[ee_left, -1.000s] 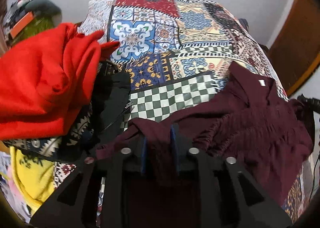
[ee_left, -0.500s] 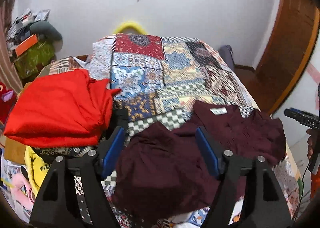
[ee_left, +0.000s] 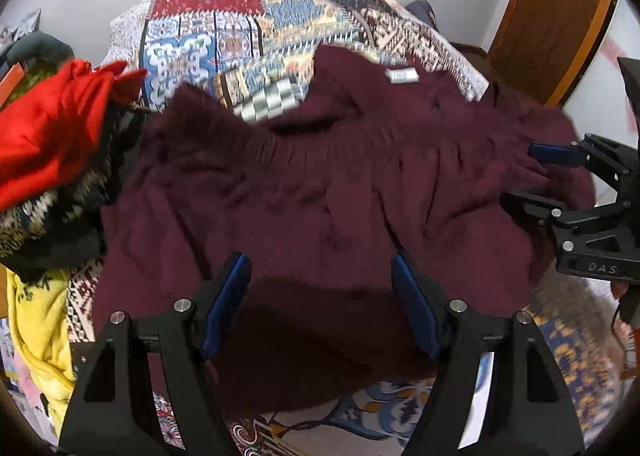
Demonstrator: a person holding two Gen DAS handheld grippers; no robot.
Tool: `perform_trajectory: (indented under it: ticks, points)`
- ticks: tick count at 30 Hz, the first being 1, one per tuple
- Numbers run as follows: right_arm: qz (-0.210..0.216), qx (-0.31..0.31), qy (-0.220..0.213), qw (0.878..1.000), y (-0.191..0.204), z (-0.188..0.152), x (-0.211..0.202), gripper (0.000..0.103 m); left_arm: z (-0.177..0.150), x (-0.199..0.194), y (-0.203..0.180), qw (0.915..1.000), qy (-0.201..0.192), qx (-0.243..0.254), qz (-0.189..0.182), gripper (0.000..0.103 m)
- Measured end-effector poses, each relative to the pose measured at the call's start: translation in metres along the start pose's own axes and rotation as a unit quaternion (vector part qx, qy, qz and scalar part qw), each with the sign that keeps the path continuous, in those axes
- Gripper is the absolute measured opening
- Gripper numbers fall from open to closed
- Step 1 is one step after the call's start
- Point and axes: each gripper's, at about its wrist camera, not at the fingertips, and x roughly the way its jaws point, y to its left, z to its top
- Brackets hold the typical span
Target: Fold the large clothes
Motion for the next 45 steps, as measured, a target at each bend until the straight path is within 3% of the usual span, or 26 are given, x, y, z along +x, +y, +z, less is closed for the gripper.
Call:
perform_trajectory:
  ticks: [6,10,13,17,21,25,29,31,34,39,42,45]
  points:
    - [-0.002,0.019,-0.025,0.999,-0.027,-0.022,-0.007,0.08,-0.02,-0.007,-0.006,0.9974,-0.037,0.042,0.046,0.087]
    - [-0.001,0.062,-0.02,0.998,-0.062,-0.037,-0.013,0.084,-0.033,-0.015,0.007,0.9985,-0.041,0.021,0.031,0.09]
    - [-0.023,0.092,-0.001,0.996,-0.086,-0.052,-0.012,0.084,-0.04,-0.022,0.015,0.9988,-0.044,0.0,0.018,0.09]
    - [-0.042,0.143,0.011,0.989,-0.115,-0.076,-0.017,0.084,-0.051,-0.033,0.019,0.9982,-0.049,-0.015,0.031,0.092]
    - [-0.063,0.182,0.025,0.981,-0.131,-0.095,-0.025,0.084,-0.064,-0.036,0.041,0.9968,-0.035,-0.068,0.02,0.095]
    - [-0.06,0.21,0.034,0.975,-0.135,-0.105,-0.034,0.084,-0.08,-0.042,0.069,0.989,-0.023,-0.122,0.08,0.095]
    - [-0.059,0.21,0.022,0.976,-0.128,-0.103,-0.049,0.084,-0.094,-0.053,0.098,0.9774,-0.013,-0.198,0.075,0.095]
    - [-0.058,0.201,0.009,0.978,-0.122,-0.1,-0.058,0.084,-0.099,-0.063,0.106,0.9709,-0.023,-0.23,0.063,0.095]
    - [-0.054,0.187,-0.013,0.981,-0.108,-0.09,-0.072,0.084,-0.104,-0.073,0.112,0.9586,-0.038,-0.282,0.011,0.095]
    - [-0.039,0.159,-0.041,0.986,-0.082,-0.07,-0.082,0.084,-0.101,-0.06,0.103,0.9373,-0.031,-0.327,-0.116,0.095]
    - [-0.028,0.148,-0.051,0.987,-0.069,-0.062,-0.083,0.084,-0.099,-0.037,0.098,0.9145,-0.015,-0.358,-0.187,0.095]
    - [-0.013,0.142,-0.052,0.988,-0.06,-0.058,-0.078,0.084,-0.099,-0.02,0.094,0.8944,-0.009,-0.388,-0.222,0.095]
